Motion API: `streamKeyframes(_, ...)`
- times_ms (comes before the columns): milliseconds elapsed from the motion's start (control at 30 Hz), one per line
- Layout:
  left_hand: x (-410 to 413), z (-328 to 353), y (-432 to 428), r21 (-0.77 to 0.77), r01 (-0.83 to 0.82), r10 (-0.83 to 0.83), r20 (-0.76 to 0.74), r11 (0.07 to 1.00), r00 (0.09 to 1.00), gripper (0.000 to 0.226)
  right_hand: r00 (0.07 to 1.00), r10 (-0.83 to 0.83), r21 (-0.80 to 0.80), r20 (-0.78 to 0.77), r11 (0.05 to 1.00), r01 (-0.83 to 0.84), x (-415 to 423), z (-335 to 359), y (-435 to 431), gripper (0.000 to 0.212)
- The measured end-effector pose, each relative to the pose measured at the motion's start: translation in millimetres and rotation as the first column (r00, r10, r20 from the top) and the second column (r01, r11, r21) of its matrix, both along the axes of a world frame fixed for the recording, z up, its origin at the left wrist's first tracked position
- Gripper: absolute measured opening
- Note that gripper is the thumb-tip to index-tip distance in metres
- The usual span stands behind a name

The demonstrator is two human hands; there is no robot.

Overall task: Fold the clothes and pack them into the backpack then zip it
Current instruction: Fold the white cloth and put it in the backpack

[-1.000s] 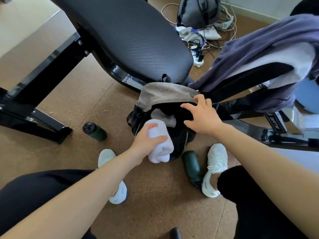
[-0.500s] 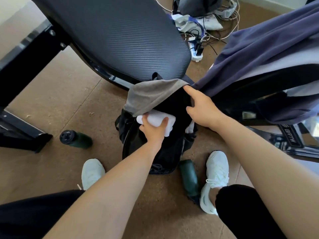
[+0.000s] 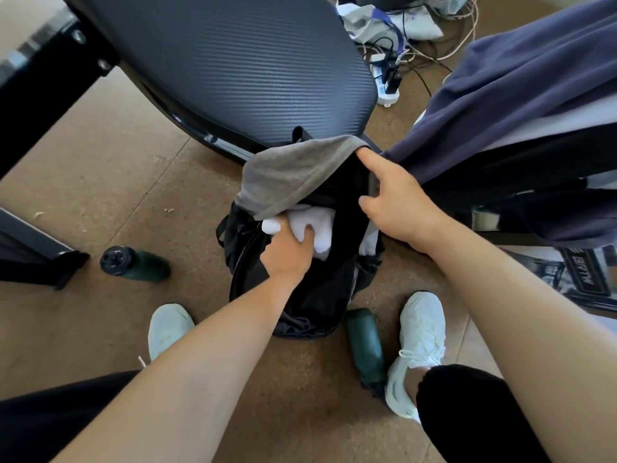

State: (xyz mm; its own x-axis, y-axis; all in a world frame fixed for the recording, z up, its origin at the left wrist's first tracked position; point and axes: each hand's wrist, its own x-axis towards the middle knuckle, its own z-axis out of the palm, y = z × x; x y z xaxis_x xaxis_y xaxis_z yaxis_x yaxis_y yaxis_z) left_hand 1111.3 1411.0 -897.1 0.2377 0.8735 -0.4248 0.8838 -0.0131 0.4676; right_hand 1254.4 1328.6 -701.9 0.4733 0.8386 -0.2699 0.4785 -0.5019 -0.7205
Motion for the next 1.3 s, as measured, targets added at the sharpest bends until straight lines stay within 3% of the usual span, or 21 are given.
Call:
streamKeyframes(67,-18,-8,-8,0.312,0.259,-0.256,-0.050,0.914,0.965,0.062,1.000,0.002,0.003,0.000,1.000,-0.002,-1,0,0,0.072)
streamKeyframes(133,-27,-13,-10,0.562,0.469,-0.478,-0.144,0.681,0.866,0.063,1.000,0.002,0.005,-0.006,1.000,-0.002,-2,-1,0,0.073)
streamKeyframes(167,-27,-15,-9,0.596,0.547,-0.548,-0.205,0.587,0.811,0.068,1.000,0.003,0.005,-0.010,1.000,-0.003,-2,-1,0,0.074)
streamKeyframes(233,-20,-18,-4,0.527,0.670,-0.616,-0.309,0.523,0.724,0.083,1.000,0.003,0.005,-0.020,1.000,-0.003,-3,-1,-1,0.076)
streamKeyframes(333,-3,-24,2,0.331,0.744,-0.625,-0.406,0.580,0.667,0.092,1.000,0.000,0.013,-0.025,1.000,0.001,-4,-2,-2,0.075)
streamKeyframes(500,19,-30,17,0.094,0.743,-0.657,-0.403,0.663,0.637,0.069,0.998,-0.045,0.059,-0.041,0.997,0.047,-3,-3,-2,0.070)
streamKeyframes(633,35,-18,38,-0.103,0.767,-0.738,-0.379,0.634,0.559,0.071,0.997,-0.051,0.082,-0.049,0.995,0.055,-3,2,3,0.066)
streamKeyframes(733,43,-11,45,-0.190,0.758,-0.768,-0.323,0.625,0.552,0.074,0.997,-0.032,0.067,-0.068,0.997,0.036,0,1,6,0.063)
streamKeyframes(867,33,-16,33,-0.029,0.780,-0.729,-0.381,0.625,0.569,0.082,0.998,-0.020,0.057,-0.058,0.998,0.023,1,3,2,0.063)
streamKeyframes(1000,-3,-5,10,0.307,0.708,-0.685,-0.198,0.636,0.701,0.071,0.999,0.031,0.016,0.036,0.999,-0.031,-4,10,-8,0.062)
streamKeyframes(1133,-37,27,-2,0.464,0.677,-0.735,-0.076,0.572,0.674,0.048,0.990,0.095,-0.019,0.105,0.995,-0.094,-11,16,-26,0.049)
streamKeyframes(1300,-55,91,-17,0.605,0.558,-0.738,0.075,0.568,0.671,0.022,0.984,0.095,0.017,0.152,0.995,-0.099,-23,25,-53,0.037)
